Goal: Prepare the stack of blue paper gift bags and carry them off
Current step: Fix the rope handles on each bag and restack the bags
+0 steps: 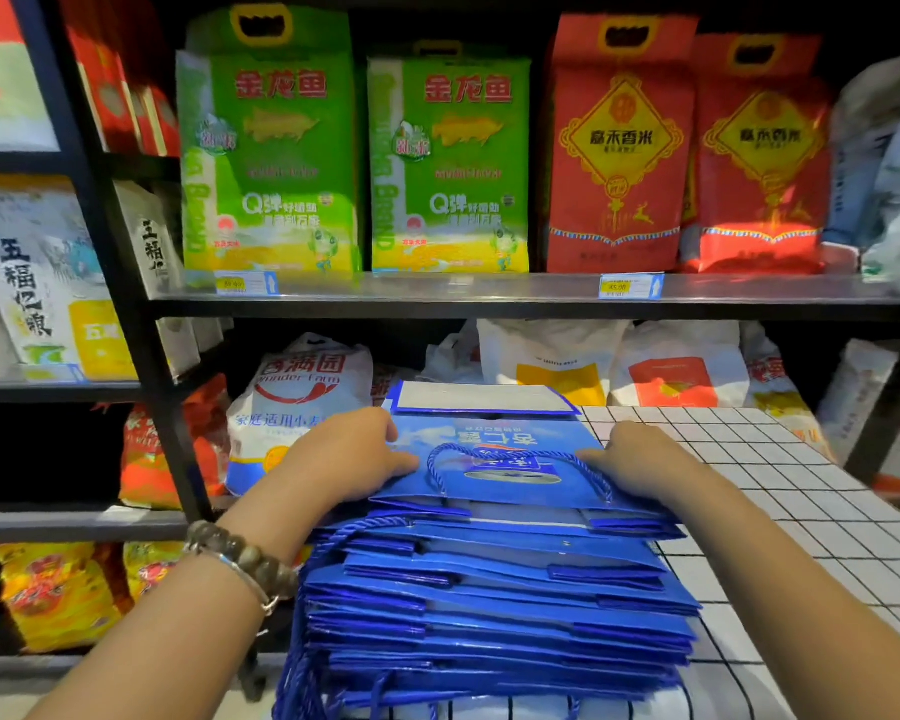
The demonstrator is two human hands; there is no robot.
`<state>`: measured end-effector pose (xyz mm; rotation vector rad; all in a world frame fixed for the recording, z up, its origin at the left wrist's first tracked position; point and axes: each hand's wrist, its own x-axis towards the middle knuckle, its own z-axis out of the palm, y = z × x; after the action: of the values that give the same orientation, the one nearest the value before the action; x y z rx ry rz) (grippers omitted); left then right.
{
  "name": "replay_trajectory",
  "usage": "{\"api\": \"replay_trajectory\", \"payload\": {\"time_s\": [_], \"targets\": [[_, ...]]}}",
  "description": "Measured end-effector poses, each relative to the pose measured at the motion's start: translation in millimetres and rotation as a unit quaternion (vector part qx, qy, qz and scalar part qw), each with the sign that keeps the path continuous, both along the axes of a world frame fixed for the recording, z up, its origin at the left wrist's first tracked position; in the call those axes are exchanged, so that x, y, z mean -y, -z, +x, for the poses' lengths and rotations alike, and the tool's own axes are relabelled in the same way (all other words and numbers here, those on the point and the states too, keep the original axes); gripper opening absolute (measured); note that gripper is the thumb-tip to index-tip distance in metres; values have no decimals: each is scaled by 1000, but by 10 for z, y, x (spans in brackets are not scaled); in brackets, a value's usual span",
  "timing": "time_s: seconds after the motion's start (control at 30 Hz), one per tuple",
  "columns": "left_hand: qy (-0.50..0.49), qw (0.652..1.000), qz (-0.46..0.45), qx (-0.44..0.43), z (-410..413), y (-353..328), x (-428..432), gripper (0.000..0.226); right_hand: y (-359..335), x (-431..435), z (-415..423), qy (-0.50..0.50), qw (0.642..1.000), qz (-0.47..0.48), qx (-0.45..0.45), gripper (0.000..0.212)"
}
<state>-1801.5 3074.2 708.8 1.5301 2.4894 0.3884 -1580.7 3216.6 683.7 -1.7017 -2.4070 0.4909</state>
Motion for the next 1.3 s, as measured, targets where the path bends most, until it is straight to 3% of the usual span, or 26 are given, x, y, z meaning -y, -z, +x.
{"api": "replay_trajectory", "payload": {"time_s": [0.2, 0.43, 0.67, 0.83, 1.03, 1.17, 1.3], "targets": [[43, 995, 70, 50, -3, -115, 12, 13, -43, 9, 73, 1, 997, 54, -53, 39], [115, 985, 113, 66, 436, -550, -213, 15, -279, -157, 588, 20, 986, 129, -106, 42], [214, 974, 66, 40, 1370, -424, -847, 29, -277, -382, 1635, 97, 978, 155, -103, 32], [256, 966, -21, -17, 1908, -71, -1129, 30, -21, -483, 2195, 128, 982, 129, -58, 25], [286, 950, -114, -54, 2082, 281, -1167, 37, 386, -603, 2346, 136, 986, 90, -33, 39], [306, 936, -154, -77, 2170, 310, -1121, 25, 589, -634, 2334, 148, 987, 66, -22, 44], [342, 910, -136, -193, 2417, 134, -1001, 22, 691, -660, 2354, 155, 985, 67, 37, 43]]}}
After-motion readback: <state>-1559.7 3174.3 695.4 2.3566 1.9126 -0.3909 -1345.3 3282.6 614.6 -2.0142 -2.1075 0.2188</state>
